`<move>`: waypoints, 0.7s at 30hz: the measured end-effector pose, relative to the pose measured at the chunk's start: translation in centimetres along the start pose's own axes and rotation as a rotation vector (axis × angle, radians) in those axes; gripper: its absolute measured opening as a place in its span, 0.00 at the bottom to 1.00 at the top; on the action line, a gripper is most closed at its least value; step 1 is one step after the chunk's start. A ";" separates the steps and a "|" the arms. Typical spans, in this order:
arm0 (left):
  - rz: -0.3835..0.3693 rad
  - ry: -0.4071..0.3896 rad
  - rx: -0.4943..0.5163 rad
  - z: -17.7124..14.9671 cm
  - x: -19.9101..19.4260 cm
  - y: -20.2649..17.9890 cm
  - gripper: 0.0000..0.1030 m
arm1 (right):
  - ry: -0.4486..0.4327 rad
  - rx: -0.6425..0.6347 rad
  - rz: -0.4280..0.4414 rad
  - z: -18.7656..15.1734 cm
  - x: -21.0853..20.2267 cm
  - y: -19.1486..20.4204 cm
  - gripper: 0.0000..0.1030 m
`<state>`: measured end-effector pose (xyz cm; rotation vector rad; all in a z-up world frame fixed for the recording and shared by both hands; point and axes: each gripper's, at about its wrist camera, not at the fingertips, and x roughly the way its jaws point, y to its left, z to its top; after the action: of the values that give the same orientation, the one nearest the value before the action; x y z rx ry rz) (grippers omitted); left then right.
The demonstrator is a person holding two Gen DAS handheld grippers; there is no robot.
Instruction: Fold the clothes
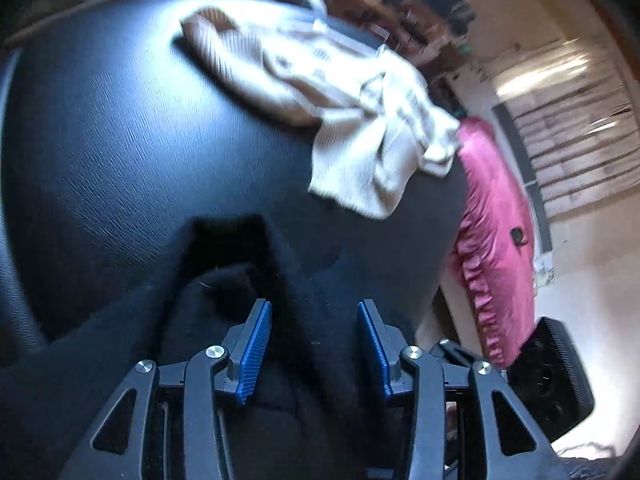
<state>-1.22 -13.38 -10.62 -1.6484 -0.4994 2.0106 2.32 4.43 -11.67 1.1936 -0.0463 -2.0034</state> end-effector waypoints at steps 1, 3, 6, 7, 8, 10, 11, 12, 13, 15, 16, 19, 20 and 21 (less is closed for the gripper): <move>0.010 -0.013 0.001 -0.1 0.2 0.1 0.24 | 0.000 0.002 -0.002 -0.1 0.2 -0.1 0.80; -0.017 -0.080 -0.028 -0.4 -0.3 0.9 0.08 | -0.001 -0.002 -0.002 -0.1 0.4 -0.1 0.80; -0.163 -0.239 -0.149 -0.9 -3.5 3.9 0.03 | -0.014 -0.025 0.000 0.0 0.6 0.2 0.80; -0.216 -0.291 -0.193 -1.1 -4.7 5.1 0.03 | -0.016 -0.033 0.004 0.1 0.7 0.3 0.79; -0.264 -0.337 -0.228 -1.3 -6.1 6.3 0.03 | -0.013 -0.038 0.007 0.3 1.0 0.3 0.78; -0.253 -0.429 -0.258 -2.3 -9.0 8.4 0.02 | -0.004 -0.049 0.011 0.6 1.5 0.4 0.66; -0.231 -0.466 -0.269 -2.9 -10.3 9.2 0.00 | 0.001 -0.056 0.004 0.8 1.9 0.5 0.62; -0.227 -0.499 -0.286 -3.7 -11.7 10.3 0.00 | 0.007 -0.066 -0.004 1.0 2.2 0.6 0.54; -0.226 -0.531 -0.305 -4.5 -13.1 11.4 0.00 | 0.012 -0.073 -0.009 1.1 2.4 0.7 0.48; -0.225 -0.596 -0.343 -6.2 -15.8 13.7 0.00 | 0.016 -0.083 -0.017 1.5 2.6 0.9 0.46; -0.245 -0.588 -0.343 -6.7 -16.9 14.5 0.00 | 0.024 -0.084 -0.014 1.7 2.6 1.0 0.46; -0.257 -0.474 -0.264 -6.4 -16.3 12.9 0.19 | 0.069 -0.074 0.001 2.0 3.0 0.8 0.60; -0.205 -0.446 -0.216 -6.0 -15.6 11.6 0.21 | 0.077 -0.075 0.002 2.0 3.1 0.8 0.60; -0.157 -0.409 -0.157 -5.4 -14.4 10.0 0.22 | 0.079 -0.079 -0.001 2.1 3.1 0.8 0.61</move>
<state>4.84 -30.01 -5.85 -1.2312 -0.9220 2.2391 0.47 1.16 -12.46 1.2211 0.0729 -1.9392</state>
